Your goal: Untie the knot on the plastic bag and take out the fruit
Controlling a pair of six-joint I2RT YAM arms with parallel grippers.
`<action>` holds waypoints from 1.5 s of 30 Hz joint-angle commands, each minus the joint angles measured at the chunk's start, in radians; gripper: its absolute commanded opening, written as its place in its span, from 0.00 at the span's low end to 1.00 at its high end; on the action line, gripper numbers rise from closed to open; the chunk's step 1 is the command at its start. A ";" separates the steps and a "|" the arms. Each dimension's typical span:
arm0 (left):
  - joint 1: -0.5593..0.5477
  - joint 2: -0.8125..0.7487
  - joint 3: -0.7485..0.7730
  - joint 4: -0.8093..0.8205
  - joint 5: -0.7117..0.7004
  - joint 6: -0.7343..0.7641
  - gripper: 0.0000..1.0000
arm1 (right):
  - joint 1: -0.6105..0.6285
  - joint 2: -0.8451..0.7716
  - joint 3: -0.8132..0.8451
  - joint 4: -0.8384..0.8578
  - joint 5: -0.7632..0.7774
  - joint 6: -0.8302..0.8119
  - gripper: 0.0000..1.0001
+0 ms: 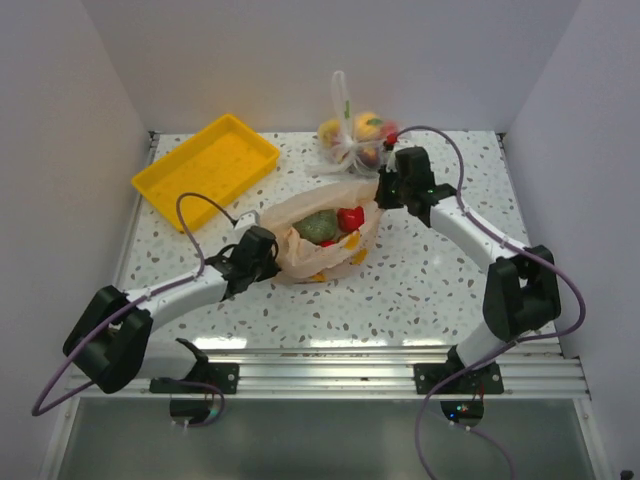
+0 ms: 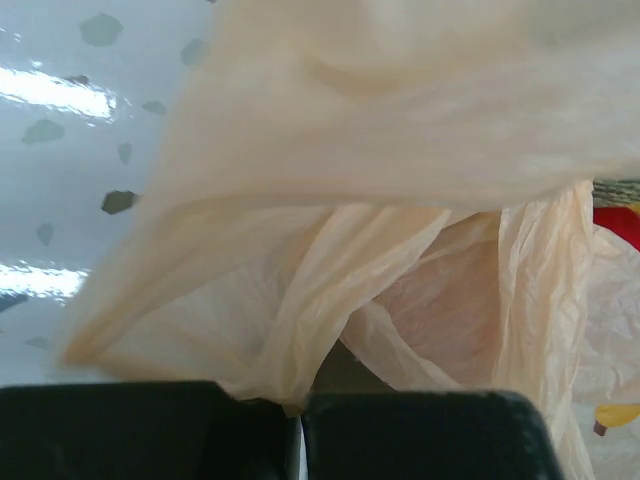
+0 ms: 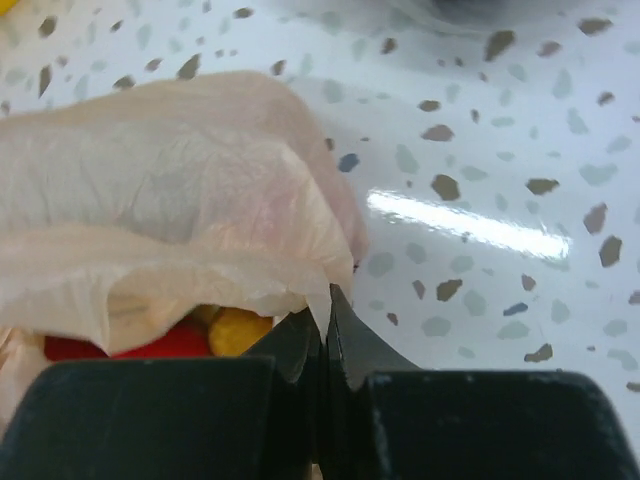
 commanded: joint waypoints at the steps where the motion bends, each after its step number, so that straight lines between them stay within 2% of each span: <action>1: 0.063 -0.012 -0.028 0.029 -0.013 0.076 0.00 | -0.115 0.050 -0.038 0.013 0.025 0.251 0.00; 6: 0.163 -0.027 -0.016 0.014 0.008 0.212 0.00 | -0.194 0.105 -0.124 0.056 -0.059 0.355 0.00; 11: 0.206 -0.006 0.044 -0.006 -0.029 0.330 0.00 | -0.195 0.083 -0.151 0.050 -0.070 0.349 0.00; 13: 0.206 -0.007 0.077 -0.009 0.010 0.375 0.00 | -0.194 0.049 -0.162 0.051 -0.094 0.323 0.00; 14: 0.206 -0.015 0.085 -0.008 0.032 0.389 0.03 | -0.192 0.029 -0.173 0.053 -0.114 0.307 0.11; 16: 0.206 -0.062 0.091 0.003 0.090 0.412 0.21 | -0.183 -0.031 -0.174 0.036 -0.143 0.248 0.27; 17: 0.204 -0.082 0.091 0.005 0.105 0.419 0.38 | -0.174 -0.051 -0.164 -0.002 -0.140 0.223 0.35; 18: 0.204 -0.124 0.096 0.003 0.119 0.426 0.45 | -0.152 -0.094 -0.157 -0.022 -0.131 0.197 0.49; 19: 0.204 -0.142 0.099 0.002 0.136 0.429 0.51 | -0.138 -0.114 -0.144 -0.042 -0.119 0.144 0.56; 20: 0.203 -0.164 0.107 -0.007 0.139 0.432 0.64 | -0.103 -0.129 -0.136 -0.079 -0.079 0.120 0.61; 21: 0.201 -0.197 0.126 -0.029 0.142 0.435 0.69 | -0.088 -0.158 -0.125 -0.099 -0.061 0.097 0.71; 23: 0.195 -0.230 0.150 -0.055 0.144 0.444 0.80 | -0.051 -0.177 -0.078 -0.169 -0.006 0.027 0.79; 26: 0.183 -0.277 0.205 -0.107 0.142 0.462 0.90 | 0.016 -0.203 -0.015 -0.226 0.021 -0.052 0.89; 28: 0.171 -0.293 0.249 -0.130 0.146 0.475 0.90 | 0.027 -0.212 0.016 -0.246 0.019 -0.099 0.96; 30: 0.126 -0.290 0.292 -0.135 0.121 0.502 0.90 | 0.040 -0.209 0.074 -0.274 0.001 -0.142 0.99; 35: -0.029 -0.177 0.393 -0.129 0.055 0.590 0.90 | 0.073 -0.127 0.194 -0.317 -0.004 -0.291 0.99; 41: -0.119 -0.041 0.441 -0.026 0.067 0.709 0.85 | 0.083 -0.019 0.258 -0.308 -0.085 -0.355 0.99; 45: -0.142 0.055 0.408 0.053 0.089 0.765 0.82 | 0.083 0.103 0.309 -0.343 -0.107 -0.380 0.99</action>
